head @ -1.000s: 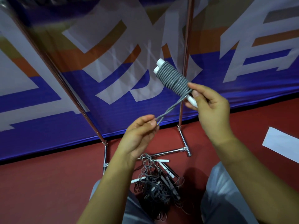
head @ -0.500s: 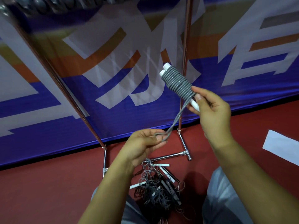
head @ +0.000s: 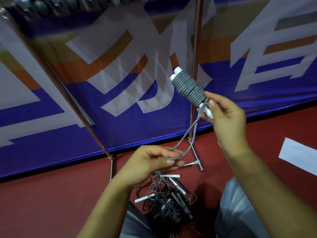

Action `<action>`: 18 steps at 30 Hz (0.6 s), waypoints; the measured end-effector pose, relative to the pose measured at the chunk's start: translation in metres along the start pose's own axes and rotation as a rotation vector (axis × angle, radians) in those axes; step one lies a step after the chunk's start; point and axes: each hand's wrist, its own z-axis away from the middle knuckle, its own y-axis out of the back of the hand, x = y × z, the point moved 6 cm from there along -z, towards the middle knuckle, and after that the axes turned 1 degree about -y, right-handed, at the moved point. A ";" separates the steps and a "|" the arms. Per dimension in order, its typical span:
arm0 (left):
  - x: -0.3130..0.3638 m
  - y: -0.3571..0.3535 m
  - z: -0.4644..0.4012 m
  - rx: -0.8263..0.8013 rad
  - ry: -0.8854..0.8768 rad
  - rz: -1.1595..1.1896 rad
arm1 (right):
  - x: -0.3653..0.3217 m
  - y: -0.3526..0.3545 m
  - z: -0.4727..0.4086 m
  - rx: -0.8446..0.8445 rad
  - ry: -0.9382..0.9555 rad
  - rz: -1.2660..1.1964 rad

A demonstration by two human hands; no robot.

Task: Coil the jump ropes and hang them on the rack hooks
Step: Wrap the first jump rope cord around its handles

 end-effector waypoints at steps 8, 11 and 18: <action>0.005 0.021 -0.001 0.188 -0.027 0.591 | -0.008 0.002 0.006 -0.021 0.014 -0.032; 0.010 0.034 -0.004 0.404 -0.106 0.658 | -0.001 -0.004 0.012 -0.058 -0.003 -0.031; 0.027 0.038 -0.006 0.487 -0.230 0.535 | 0.009 -0.002 0.014 -0.039 -0.057 -0.053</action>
